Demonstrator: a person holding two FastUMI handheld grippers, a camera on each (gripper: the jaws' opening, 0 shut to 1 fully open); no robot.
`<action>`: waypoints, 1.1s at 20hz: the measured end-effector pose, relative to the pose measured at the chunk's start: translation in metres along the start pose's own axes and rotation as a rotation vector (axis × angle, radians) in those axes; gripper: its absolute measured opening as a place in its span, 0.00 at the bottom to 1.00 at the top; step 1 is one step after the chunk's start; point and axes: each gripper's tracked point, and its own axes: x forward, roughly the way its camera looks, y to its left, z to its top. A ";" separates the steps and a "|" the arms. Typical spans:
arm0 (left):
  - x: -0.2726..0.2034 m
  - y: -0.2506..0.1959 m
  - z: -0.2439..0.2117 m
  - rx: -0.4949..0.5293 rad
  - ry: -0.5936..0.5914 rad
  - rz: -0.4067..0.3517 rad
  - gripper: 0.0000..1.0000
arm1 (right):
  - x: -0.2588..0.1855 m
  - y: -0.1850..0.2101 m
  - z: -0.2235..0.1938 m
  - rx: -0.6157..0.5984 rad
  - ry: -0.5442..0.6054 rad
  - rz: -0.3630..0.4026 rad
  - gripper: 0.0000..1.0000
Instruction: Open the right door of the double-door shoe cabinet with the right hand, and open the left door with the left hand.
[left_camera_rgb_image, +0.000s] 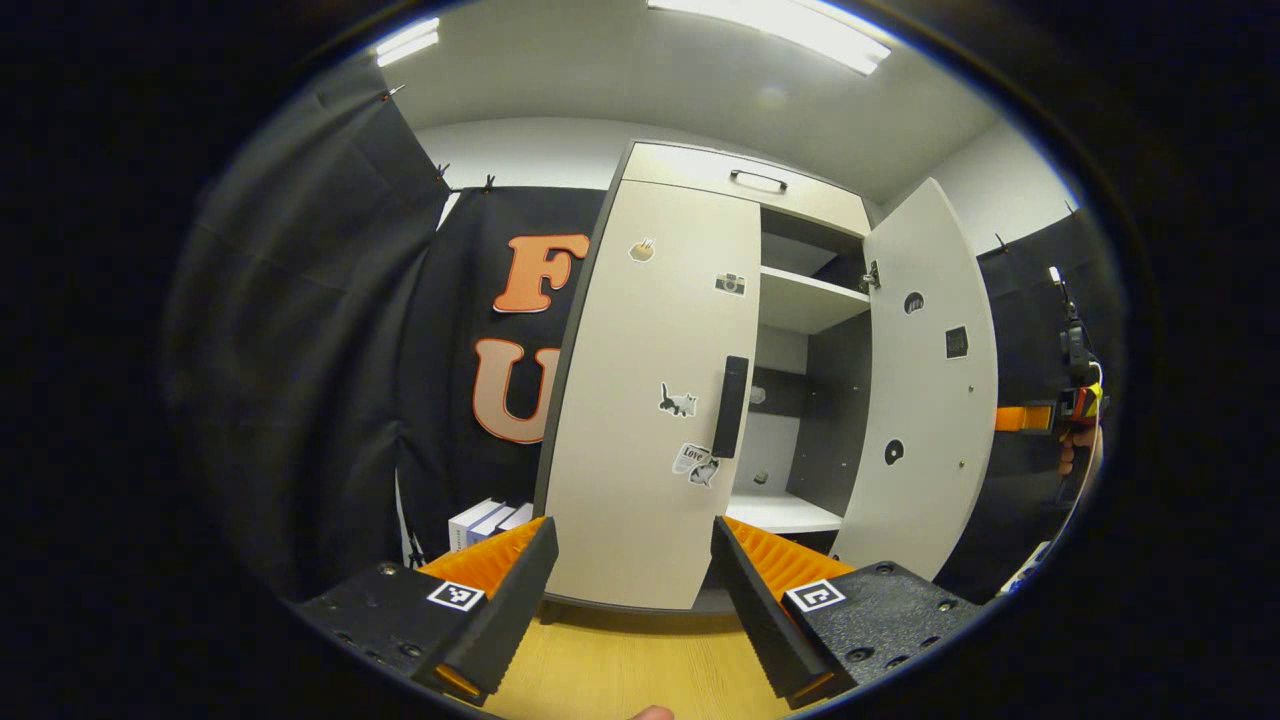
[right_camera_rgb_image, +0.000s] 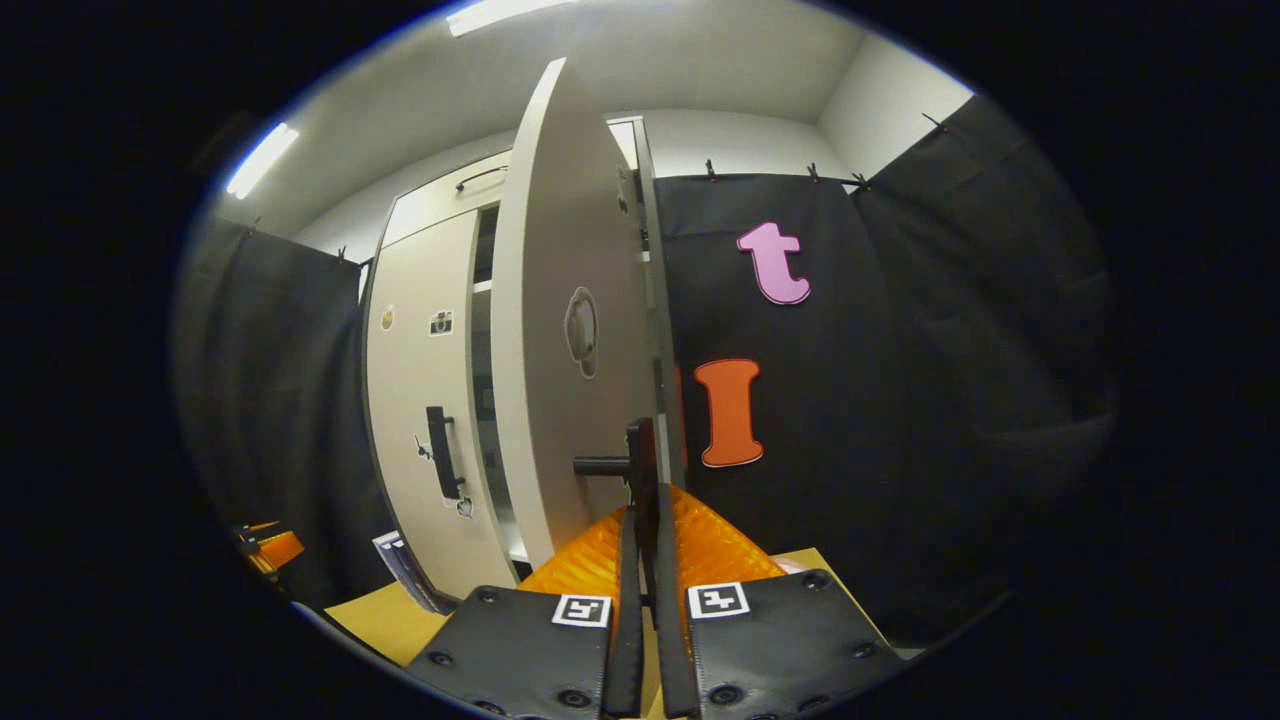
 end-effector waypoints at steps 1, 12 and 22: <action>0.000 -0.001 -0.001 0.001 0.001 -0.003 0.94 | 0.000 -0.005 0.000 0.005 -0.002 -0.010 0.16; -0.011 0.021 -0.005 0.009 0.011 0.054 0.94 | -0.003 -0.007 -0.005 -0.008 0.019 -0.010 0.13; -0.011 0.034 0.005 0.015 -0.006 0.067 0.94 | -0.066 0.007 0.001 -0.020 0.002 -0.129 0.10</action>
